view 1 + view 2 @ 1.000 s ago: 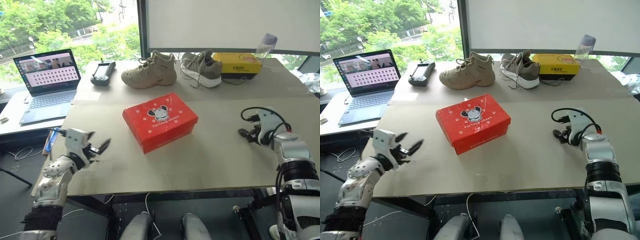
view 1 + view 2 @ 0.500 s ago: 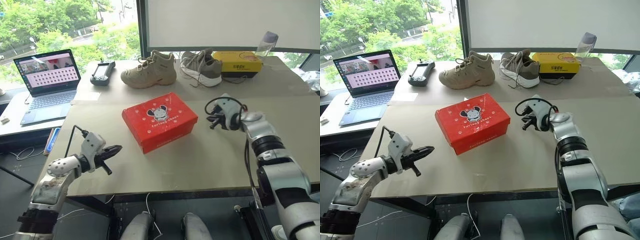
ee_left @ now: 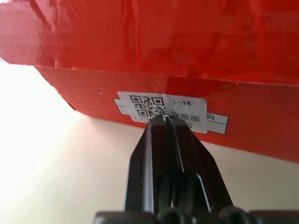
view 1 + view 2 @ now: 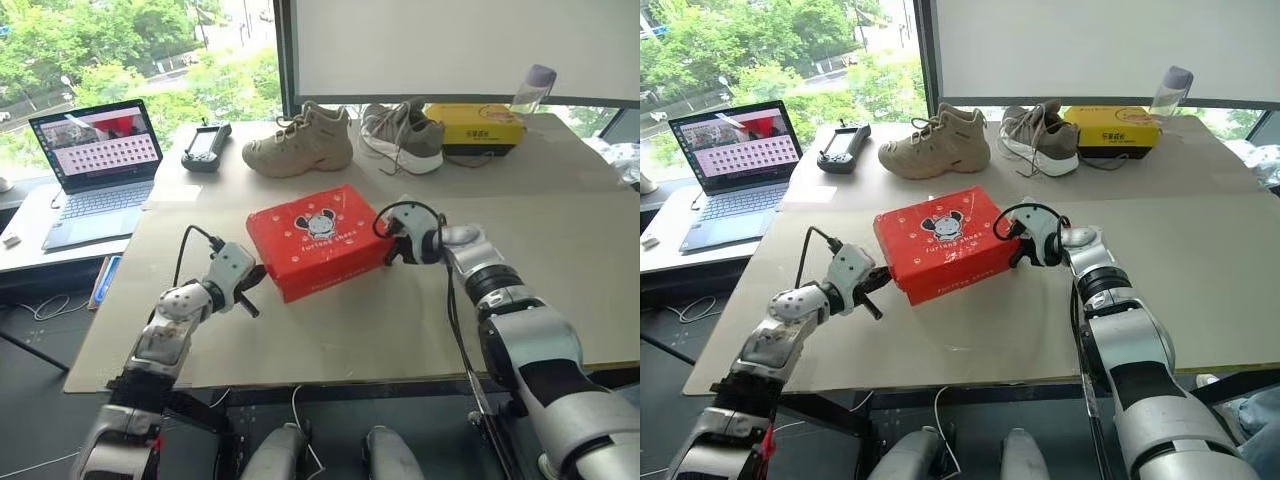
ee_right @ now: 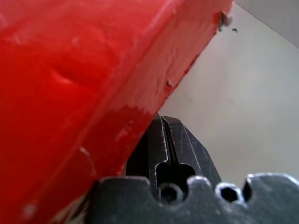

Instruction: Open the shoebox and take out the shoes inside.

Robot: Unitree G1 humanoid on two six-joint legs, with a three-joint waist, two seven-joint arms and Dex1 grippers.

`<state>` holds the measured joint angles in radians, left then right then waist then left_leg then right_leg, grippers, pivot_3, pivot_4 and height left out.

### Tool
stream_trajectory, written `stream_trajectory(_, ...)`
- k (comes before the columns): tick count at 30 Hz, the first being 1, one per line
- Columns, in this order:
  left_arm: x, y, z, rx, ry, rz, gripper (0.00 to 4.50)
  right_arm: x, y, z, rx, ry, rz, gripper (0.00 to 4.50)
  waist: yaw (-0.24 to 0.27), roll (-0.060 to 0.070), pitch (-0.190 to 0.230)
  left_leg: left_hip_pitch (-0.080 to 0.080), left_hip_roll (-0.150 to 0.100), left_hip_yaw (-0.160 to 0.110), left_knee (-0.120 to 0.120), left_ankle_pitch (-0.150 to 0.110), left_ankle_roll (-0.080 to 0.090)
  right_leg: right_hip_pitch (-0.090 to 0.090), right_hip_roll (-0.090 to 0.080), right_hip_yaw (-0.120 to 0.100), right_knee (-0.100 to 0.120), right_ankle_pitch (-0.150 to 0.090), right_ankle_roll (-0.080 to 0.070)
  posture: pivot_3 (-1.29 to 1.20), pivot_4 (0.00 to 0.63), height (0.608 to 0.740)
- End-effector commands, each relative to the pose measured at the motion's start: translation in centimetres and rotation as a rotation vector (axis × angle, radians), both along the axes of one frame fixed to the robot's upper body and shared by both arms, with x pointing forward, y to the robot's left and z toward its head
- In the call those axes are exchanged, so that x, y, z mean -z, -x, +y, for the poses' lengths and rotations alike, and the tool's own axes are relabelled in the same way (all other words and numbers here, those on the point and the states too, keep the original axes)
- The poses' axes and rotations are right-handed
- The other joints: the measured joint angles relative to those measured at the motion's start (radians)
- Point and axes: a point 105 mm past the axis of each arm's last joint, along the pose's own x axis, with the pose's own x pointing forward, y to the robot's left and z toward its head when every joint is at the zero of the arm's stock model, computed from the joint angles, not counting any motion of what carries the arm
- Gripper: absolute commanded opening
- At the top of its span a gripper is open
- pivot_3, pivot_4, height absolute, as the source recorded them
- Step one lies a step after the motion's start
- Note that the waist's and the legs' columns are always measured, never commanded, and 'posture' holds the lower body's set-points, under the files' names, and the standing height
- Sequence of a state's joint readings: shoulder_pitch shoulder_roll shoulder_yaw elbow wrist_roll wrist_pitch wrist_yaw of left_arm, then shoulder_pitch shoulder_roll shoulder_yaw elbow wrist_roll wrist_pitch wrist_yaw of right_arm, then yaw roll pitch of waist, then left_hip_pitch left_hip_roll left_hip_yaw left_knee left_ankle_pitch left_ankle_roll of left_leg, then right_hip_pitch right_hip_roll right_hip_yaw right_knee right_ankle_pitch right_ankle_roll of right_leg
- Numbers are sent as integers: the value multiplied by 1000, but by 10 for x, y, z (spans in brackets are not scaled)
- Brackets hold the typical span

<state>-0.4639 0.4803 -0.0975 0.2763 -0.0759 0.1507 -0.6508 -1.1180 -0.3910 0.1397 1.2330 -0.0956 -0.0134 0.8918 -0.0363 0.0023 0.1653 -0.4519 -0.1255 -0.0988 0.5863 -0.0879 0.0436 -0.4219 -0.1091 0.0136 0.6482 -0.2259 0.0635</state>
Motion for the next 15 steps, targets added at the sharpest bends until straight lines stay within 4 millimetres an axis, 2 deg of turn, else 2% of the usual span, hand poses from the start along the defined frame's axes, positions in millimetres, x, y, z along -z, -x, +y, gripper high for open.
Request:
stream_trajectory(1,-14,-15,-29,108,-11,-63,65,-17,1,8,-57,-54,-51,34,1,0,0,0,0,0,0,0,0,0,0,0,0,0,1,0,150,732)
stream_trajectory(6,-24,-31,-47,168,5,-83,65,-16,12,-16,-28,-52,-53,34,11,0,0,-1,0,0,0,0,0,0,0,0,-1,0,1,0,150,732)
stream_trajectory(10,-26,-36,-54,190,31,-87,65,-11,30,-41,25,8,-46,34,23,0,0,-5,0,0,2,0,0,0,-1,0,0,0,1,0,150,732)
stream_trajectory(15,-22,-38,-58,203,41,-82,65,-12,44,-49,80,10,-32,34,19,-1,0,-5,0,0,4,0,0,0,-2,0,0,1,2,0,150,732)
